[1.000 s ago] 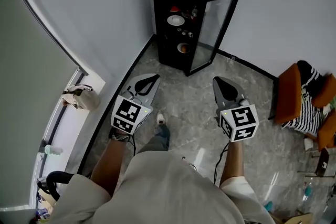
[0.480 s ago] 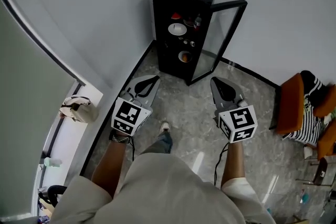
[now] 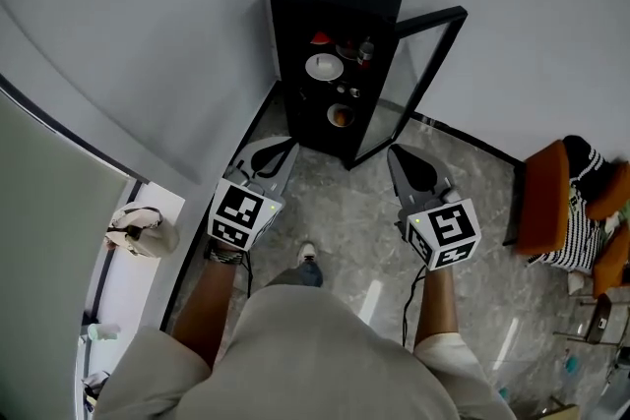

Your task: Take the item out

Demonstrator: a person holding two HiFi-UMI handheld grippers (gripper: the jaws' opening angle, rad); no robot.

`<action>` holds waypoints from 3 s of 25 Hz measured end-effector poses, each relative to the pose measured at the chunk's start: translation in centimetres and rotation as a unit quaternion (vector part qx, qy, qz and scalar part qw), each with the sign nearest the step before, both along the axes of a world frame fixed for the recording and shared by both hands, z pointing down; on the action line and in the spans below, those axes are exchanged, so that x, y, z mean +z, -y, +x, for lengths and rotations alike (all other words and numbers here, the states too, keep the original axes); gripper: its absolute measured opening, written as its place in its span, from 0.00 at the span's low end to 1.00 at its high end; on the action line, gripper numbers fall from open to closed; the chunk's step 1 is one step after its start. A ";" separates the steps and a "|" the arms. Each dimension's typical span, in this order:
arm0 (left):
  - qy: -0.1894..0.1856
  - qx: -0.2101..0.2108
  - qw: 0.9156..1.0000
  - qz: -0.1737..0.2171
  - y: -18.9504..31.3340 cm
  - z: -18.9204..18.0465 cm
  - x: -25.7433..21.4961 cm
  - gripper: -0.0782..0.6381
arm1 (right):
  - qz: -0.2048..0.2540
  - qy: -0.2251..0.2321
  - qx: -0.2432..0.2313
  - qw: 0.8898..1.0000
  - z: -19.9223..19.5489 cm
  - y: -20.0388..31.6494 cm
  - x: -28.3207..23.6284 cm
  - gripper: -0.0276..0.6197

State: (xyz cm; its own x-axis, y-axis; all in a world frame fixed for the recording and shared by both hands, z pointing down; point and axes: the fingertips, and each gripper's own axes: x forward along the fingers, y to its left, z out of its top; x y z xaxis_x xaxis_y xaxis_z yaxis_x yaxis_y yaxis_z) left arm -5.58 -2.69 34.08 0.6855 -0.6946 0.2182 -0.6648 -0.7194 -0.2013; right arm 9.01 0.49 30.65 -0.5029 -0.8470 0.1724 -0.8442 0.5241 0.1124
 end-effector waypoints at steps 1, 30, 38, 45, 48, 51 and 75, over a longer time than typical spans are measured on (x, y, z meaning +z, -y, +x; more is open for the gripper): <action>0.000 0.001 1.000 -0.001 0.8 0.0 0.0 0.11 | 0.000 0.001 -0.001 1.000 -0.1 0.8 0.0 0.05; 0.061 0.042 0.997 -0.029 20.8 -0.5 5.9 0.11 | -0.052 0.023 0.020 0.998 -3.9 20.4 5.6 0.05; 0.124 0.041 0.991 -0.032 28.2 1.6 9.8 0.13 | -0.070 -0.002 0.009 0.998 -2.9 26.5 9.6 0.05; 0.191 0.054 0.979 -0.037 35.2 4.3 14.9 0.17 | -0.094 0.013 0.009 0.995 -1.8 31.5 13.4 0.05; 0.220 0.067 0.973 -0.036 37.6 5.3 17.4 0.18 | -0.114 0.017 0.014 0.993 -1.5 33.0 15.6 0.05; 0.244 0.079 0.966 -0.040 39.2 5.9 19.9 0.19 | -0.128 0.023 0.021 0.991 -1.3 33.9 17.3 0.05; 0.446 0.125 0.886 0.002 46.2 8.2 38.0 0.40 | -0.199 0.056 0.034 0.978 0.0 34.7 23.7 0.05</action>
